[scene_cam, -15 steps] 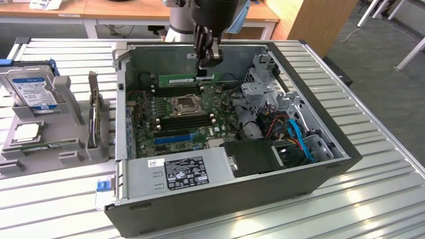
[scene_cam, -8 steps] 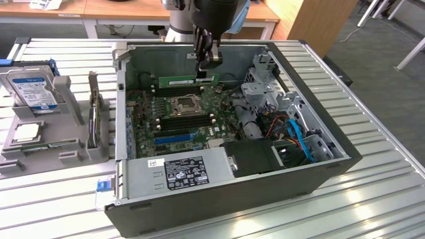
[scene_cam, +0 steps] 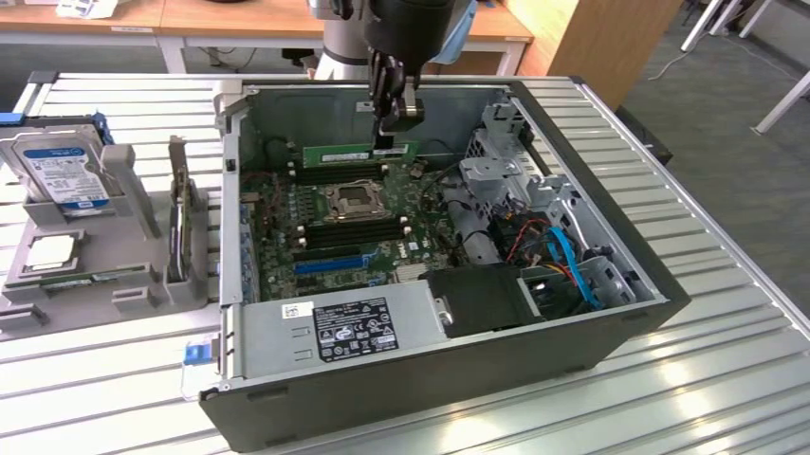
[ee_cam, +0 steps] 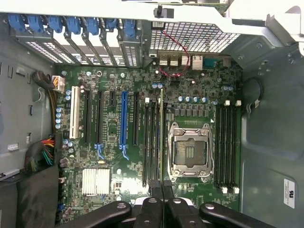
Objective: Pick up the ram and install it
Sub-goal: 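Insert the ram into the slot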
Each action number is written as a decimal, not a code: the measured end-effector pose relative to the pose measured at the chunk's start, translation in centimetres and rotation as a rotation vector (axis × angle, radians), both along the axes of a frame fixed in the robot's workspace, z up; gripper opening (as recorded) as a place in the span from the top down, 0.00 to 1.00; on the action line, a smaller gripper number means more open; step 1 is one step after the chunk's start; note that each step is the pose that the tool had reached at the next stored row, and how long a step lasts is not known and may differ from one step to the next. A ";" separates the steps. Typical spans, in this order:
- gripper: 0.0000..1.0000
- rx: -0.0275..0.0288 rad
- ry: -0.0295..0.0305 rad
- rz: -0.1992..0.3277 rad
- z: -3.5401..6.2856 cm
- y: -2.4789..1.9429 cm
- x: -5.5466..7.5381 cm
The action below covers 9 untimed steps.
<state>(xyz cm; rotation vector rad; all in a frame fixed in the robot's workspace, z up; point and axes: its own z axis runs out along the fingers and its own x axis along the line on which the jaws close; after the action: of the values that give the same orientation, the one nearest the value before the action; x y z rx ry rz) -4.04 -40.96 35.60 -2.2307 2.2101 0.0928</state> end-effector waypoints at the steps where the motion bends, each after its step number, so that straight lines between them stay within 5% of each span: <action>1: 0.89 0.0000 0.0000 0.000 0.00 0.00 0.0; 4: 0.89 0.0002 -0.0001 0.000 -0.22 0.00 0.0; 6: 0.89 -0.0001 -0.0013 0.000 -1.79 0.00 0.0; 9: 0.89 0.0000 -0.0020 0.000 -2.60 0.00 0.0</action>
<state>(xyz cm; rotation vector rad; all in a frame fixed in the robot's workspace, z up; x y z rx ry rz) -4.04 -40.96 33.00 -2.2298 2.2091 0.0905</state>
